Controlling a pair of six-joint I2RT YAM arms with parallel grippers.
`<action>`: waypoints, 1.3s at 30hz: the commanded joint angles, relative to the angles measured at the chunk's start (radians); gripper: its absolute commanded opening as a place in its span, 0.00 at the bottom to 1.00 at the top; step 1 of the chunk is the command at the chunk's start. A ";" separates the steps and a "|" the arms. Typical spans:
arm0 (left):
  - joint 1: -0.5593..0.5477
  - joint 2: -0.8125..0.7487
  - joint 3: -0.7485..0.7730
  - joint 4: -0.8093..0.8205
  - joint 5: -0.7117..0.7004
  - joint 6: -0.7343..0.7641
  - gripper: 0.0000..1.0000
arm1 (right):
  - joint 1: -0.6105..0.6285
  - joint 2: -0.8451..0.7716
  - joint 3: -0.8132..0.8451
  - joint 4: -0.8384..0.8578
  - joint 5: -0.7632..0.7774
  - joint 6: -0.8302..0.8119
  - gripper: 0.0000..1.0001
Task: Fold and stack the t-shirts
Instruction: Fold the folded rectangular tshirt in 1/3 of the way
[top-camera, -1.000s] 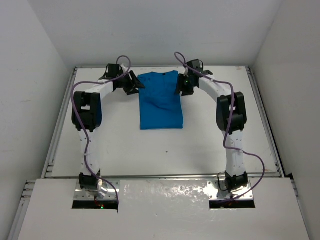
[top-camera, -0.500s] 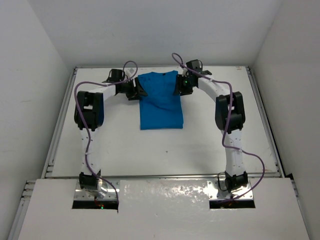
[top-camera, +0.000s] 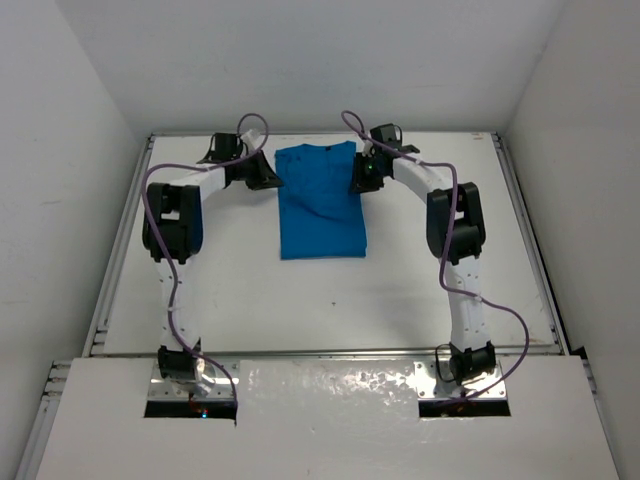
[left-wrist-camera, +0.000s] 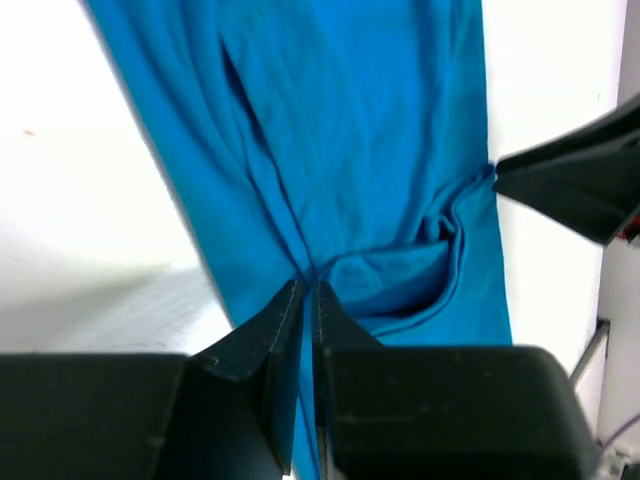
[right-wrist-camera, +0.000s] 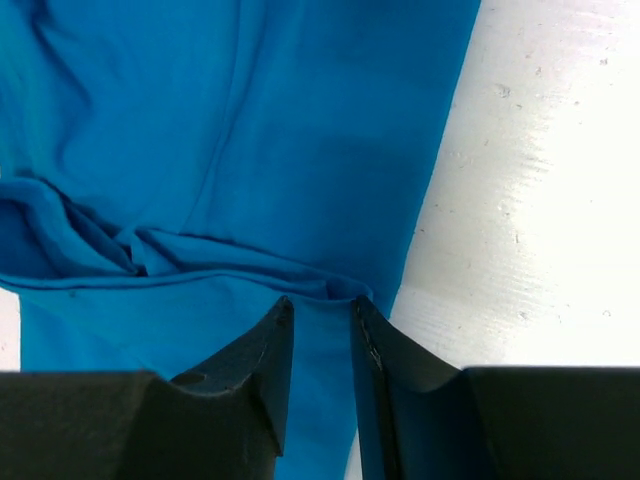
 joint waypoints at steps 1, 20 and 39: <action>0.025 -0.048 0.066 0.073 -0.016 -0.040 0.05 | -0.007 0.014 0.049 0.032 0.013 0.006 0.28; 0.025 -0.080 -0.012 0.030 0.223 0.147 0.56 | -0.019 -0.041 -0.026 0.086 -0.027 -0.035 0.35; 0.017 -0.026 -0.017 0.081 0.286 0.141 0.53 | -0.039 -0.060 -0.046 0.089 -0.102 -0.057 0.34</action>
